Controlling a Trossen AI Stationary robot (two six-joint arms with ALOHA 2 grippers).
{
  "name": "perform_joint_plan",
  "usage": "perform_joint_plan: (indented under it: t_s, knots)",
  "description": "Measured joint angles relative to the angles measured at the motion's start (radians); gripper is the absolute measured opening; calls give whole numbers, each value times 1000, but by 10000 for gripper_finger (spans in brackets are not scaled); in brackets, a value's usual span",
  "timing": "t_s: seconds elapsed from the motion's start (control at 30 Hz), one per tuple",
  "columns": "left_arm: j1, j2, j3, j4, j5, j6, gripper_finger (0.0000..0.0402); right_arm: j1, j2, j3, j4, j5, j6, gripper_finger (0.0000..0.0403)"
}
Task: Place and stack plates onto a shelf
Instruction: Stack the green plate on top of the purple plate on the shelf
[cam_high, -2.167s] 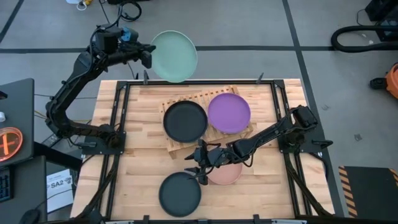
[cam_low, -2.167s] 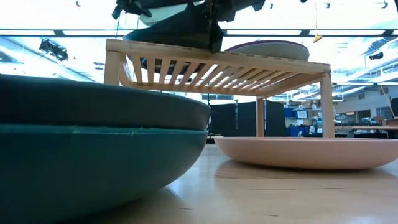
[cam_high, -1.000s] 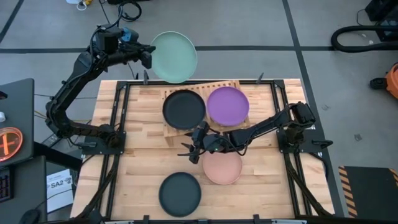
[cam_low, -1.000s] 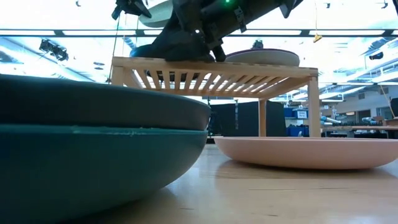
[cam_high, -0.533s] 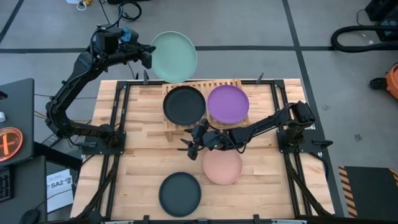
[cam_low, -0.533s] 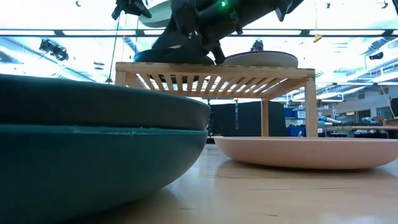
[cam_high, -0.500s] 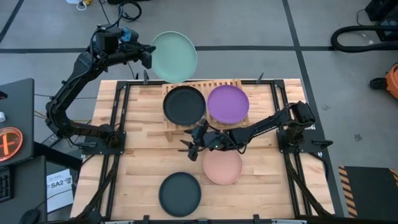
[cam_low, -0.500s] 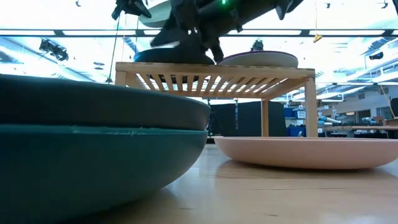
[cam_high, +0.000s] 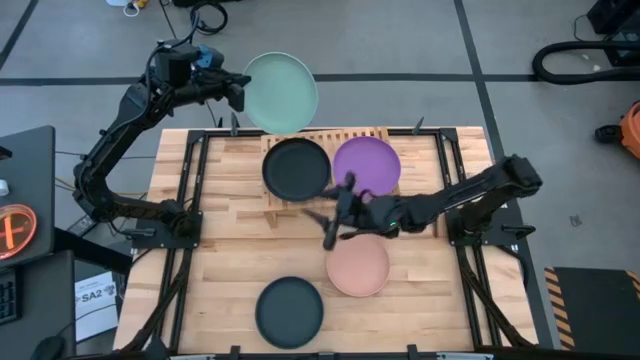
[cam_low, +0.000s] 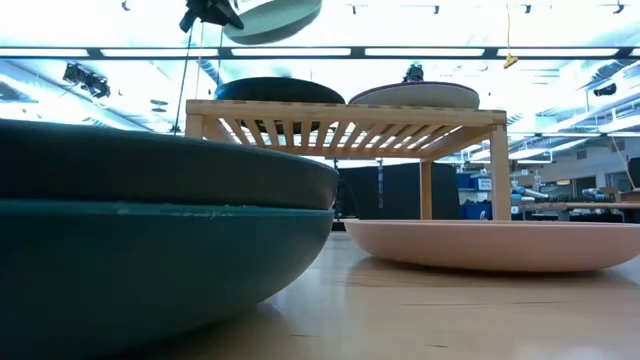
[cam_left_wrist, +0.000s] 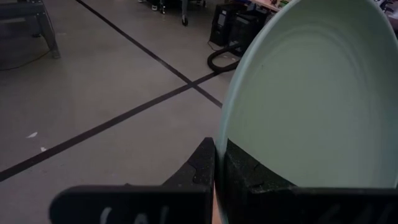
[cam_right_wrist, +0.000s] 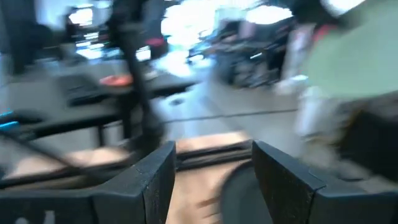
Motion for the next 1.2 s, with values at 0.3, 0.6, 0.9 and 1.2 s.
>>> perform_joint_plan:
  t_s: [0.3,0.6,0.9,1.2]
  knots:
    - [-59,0,0,2,-66,4,16,-37,-202,0,32,451,-217,217]
    - [-144,0,0,3,-194,19,16,-157,-281,0,38,405,-160,217]
    - [-233,0,0,3,-328,50,16,-222,-234,1,34,248,-79,217]
    - [-295,0,0,8,-393,59,16,-242,-138,1,55,253,-64,217]
